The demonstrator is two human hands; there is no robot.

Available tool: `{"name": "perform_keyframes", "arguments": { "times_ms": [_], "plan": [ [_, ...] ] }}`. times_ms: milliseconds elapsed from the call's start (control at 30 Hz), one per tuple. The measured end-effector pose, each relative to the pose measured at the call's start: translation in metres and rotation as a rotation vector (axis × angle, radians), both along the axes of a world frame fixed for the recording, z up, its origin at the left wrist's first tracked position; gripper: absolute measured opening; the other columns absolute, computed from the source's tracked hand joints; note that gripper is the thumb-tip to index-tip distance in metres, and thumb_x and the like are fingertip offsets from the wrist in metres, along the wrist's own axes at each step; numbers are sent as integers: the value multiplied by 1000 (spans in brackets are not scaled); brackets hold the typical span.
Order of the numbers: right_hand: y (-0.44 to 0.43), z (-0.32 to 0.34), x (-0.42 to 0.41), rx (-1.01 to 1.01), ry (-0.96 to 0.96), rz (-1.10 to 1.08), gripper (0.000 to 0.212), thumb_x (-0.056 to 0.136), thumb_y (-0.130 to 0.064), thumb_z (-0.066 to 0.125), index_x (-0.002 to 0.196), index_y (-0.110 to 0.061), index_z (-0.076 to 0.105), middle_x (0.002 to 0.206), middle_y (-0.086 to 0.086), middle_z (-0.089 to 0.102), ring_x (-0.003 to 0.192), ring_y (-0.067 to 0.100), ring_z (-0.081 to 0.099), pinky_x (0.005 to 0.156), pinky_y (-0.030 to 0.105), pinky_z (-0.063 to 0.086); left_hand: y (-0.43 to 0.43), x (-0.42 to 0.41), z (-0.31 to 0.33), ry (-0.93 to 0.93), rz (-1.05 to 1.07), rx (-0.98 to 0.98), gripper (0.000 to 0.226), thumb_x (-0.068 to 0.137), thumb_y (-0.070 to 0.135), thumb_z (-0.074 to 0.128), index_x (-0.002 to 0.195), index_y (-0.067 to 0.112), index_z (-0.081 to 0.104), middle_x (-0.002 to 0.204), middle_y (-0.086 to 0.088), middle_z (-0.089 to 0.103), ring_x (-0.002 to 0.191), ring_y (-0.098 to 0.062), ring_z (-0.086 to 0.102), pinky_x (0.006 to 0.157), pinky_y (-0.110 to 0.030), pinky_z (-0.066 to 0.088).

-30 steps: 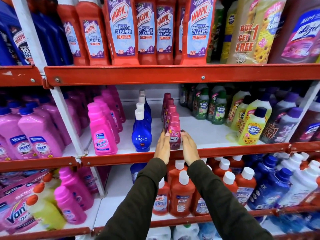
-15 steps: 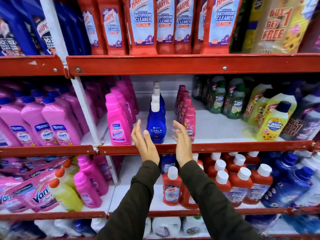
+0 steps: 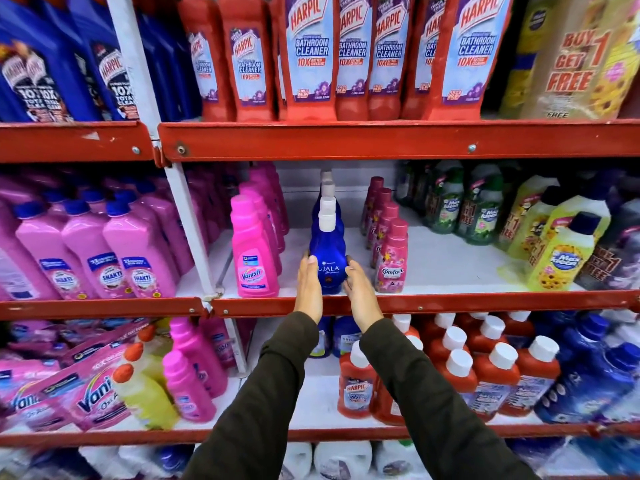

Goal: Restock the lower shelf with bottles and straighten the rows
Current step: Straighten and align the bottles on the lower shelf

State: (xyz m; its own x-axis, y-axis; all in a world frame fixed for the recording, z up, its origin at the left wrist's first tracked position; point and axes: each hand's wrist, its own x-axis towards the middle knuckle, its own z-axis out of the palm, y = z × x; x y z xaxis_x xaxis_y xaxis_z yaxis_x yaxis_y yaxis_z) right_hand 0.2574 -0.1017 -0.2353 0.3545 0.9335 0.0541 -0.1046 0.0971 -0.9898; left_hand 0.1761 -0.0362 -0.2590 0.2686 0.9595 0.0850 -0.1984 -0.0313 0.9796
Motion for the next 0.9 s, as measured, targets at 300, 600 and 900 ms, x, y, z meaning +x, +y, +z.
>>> {"name": "perform_keyframes", "arguments": {
  "times_ms": [300, 600, 900],
  "plan": [
    [-1, 0, 1, -16, -18, -16, 43, 105, -19, 32, 148, -20, 37, 127, -6, 52, 99, -5, 57, 78, 12, 48, 1, -2, 1, 31, -7, 1, 100, 76, 79, 38, 156, 19, 33, 155, -10, 46, 140, -24, 47, 119, -50, 37],
    [-15, 1, -19, 209, -76, -282, 41, 102, -20, 35, 141, -22, 45, 140, -8, 45, 121, 3, 49, 80, 2, 46, -23, -18, 5, 139, 199, 318, 62, 102, 53, 31, 159, 27, 29, 157, 3, 39, 147, -12, 32, 119, -28, 30],
    [14, -14, -73, 61, -17, 14, 42, 105, -27, 31, 143, -21, 47, 150, -2, 48, 136, 12, 46, 115, 32, 38, -5, -82, 24, 7, 737, 376, 48, 108, 31, 34, 151, 10, 40, 148, 4, 34, 139, -8, 34, 112, -9, 24]
  ]
}}
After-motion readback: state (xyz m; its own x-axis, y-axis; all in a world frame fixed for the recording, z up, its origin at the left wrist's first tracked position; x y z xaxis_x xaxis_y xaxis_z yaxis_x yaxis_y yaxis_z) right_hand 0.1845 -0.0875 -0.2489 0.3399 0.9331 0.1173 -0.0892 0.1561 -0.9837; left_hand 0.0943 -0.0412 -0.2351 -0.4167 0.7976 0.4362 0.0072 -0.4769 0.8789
